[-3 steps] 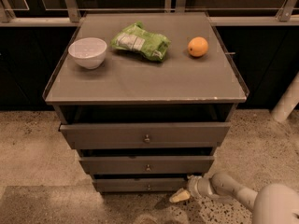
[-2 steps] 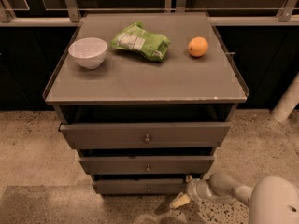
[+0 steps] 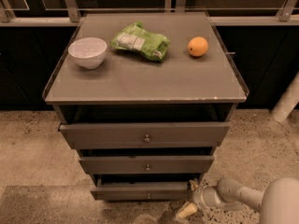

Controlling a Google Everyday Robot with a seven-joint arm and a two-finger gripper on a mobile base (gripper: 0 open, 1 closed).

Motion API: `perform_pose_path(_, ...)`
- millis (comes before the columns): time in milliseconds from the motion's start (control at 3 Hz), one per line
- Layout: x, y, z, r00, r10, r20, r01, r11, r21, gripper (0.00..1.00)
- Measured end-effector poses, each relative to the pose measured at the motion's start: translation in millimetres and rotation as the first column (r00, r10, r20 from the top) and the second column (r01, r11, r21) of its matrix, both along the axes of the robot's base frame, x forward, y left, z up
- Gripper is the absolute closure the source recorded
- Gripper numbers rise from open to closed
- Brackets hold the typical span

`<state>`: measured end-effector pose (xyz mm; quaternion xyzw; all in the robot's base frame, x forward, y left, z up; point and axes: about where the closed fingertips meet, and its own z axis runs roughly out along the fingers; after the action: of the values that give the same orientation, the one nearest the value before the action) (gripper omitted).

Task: Open bottom drawer

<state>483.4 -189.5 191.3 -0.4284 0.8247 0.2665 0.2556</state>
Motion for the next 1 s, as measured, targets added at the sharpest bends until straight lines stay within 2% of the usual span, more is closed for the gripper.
perform_pose_path(333, 1.0, 0.2, 2.6, 1.0, 0.0, 0.0, 0.0, 1.0, 0.0, 0.0)
perform_pose_path(667, -32.0, 6.8, 5.9, 0.9982, 0.016, -0.057, -0.013, 0.998, 0.056, 0.0)
perform_pose_path(1000, -32.0, 6.8, 5.9, 0.9982, 0.016, -0.057, -0.013, 0.998, 0.056, 0.0)
